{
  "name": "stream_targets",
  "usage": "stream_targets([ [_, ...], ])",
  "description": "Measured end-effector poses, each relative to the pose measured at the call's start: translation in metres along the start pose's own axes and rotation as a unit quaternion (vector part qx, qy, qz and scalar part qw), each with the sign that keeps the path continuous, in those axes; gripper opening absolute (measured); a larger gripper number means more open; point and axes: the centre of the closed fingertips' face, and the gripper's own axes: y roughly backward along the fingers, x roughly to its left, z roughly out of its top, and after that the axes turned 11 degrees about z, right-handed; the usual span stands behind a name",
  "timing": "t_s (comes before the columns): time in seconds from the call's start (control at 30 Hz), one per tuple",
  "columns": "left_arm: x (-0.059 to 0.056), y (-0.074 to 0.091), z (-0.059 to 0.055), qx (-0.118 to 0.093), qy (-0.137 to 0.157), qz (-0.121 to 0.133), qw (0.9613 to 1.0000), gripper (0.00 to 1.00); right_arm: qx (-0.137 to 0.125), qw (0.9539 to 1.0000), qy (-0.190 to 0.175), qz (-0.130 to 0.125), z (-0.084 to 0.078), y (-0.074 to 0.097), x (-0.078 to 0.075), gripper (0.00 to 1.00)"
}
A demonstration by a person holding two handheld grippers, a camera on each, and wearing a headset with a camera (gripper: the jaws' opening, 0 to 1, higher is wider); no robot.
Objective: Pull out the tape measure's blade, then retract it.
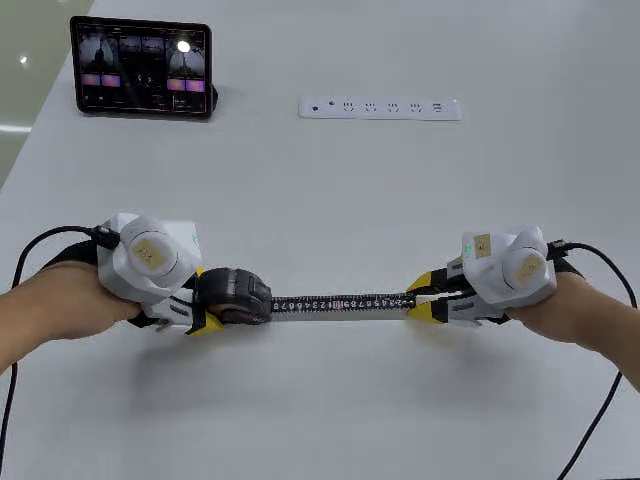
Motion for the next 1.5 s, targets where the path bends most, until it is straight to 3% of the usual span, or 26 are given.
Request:
stream_targets([
  [1.5, -0.002, 0.0, 0.0, 0.003, -0.006, -0.001, 1.0, 0.28, 0.048, 0.9987, -0.015, -0.006, -0.039, 0.036, 0.007, 0.09],
])
